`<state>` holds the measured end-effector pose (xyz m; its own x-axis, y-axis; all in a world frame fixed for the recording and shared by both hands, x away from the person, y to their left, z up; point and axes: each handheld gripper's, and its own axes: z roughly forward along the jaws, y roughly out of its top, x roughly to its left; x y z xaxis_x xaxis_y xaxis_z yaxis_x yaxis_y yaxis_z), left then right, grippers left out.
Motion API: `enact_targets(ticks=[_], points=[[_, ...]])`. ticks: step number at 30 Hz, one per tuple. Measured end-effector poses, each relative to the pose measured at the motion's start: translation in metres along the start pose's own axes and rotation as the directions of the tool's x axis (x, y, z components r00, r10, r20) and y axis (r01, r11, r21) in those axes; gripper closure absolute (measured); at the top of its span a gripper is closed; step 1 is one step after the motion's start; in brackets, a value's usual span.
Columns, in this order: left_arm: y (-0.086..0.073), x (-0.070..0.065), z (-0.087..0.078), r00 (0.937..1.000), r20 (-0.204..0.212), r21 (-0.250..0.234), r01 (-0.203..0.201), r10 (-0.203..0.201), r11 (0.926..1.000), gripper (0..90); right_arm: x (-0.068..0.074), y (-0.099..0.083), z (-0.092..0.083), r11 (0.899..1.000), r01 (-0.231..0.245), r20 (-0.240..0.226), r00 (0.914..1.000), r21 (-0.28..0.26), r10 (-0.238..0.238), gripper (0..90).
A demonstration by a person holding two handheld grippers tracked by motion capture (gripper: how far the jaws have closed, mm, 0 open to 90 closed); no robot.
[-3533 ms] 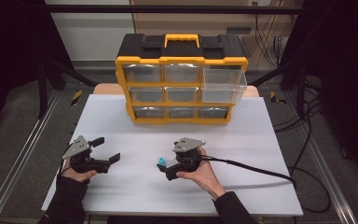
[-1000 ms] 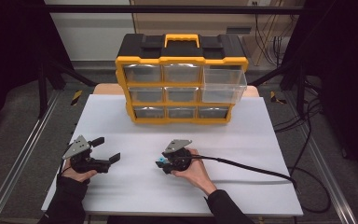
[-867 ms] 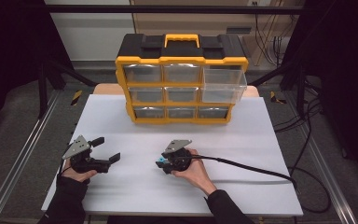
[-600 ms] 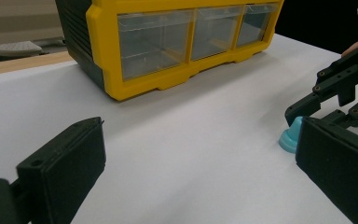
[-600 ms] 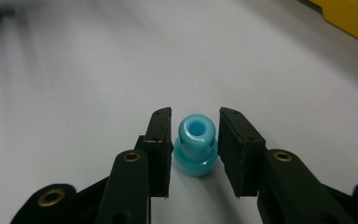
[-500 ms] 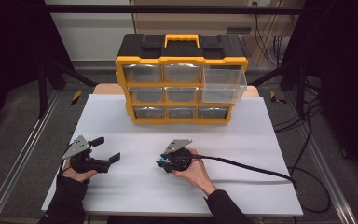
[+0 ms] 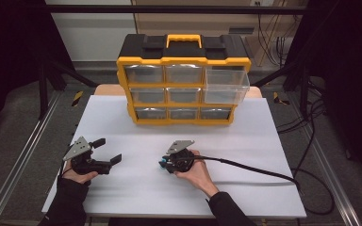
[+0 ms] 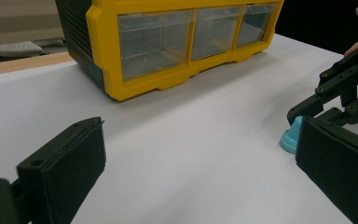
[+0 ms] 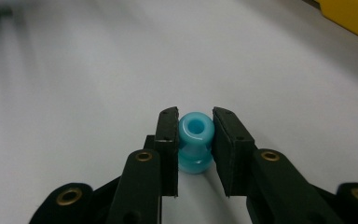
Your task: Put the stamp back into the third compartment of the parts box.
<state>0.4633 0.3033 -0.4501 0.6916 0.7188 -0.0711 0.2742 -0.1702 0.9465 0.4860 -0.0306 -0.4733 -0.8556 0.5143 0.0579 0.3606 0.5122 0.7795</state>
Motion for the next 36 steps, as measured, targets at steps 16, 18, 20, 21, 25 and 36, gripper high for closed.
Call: enact_targets(ticks=[16,18,20,21,25,36], points=[[0.000,0.000,0.000,1.0000,0.001,0.001,-0.001,0.001,1.0000,1.3,0.000,0.003,-0.005,1.000,-0.007,-0.012,0.9999,0.008,0.007,72.5],[0.000,0.000,0.000,1.0000,0.001,0.000,0.000,0.000,1.0000,1.3,0.000,0.004,-0.007,1.000,-0.004,-0.012,0.9999,0.003,0.004,72.5],[0.000,0.000,0.000,1.0000,0.001,0.000,0.000,0.000,1.0000,1.3,0.000,0.004,-0.008,1.000,-0.003,-0.010,0.9999,0.000,0.003,72.5],[0.000,0.000,0.000,1.0000,0.001,0.000,0.000,0.000,1.0000,1.2,0.000,0.006,-0.011,1.000,-0.002,-0.009,1.0000,0.002,0.002,72.5],[0.000,-0.001,0.000,1.0000,0.002,0.002,-0.001,0.001,1.0000,1.2,-0.001,0.008,-0.014,1.000,-0.007,-0.009,0.9999,0.000,0.007,72.5],[0.000,-0.001,0.001,1.0000,0.002,0.005,-0.001,0.001,1.0000,1.2,-0.001,0.015,-0.028,1.000,0.000,-0.008,1.0000,-0.018,0.000,72.6]])
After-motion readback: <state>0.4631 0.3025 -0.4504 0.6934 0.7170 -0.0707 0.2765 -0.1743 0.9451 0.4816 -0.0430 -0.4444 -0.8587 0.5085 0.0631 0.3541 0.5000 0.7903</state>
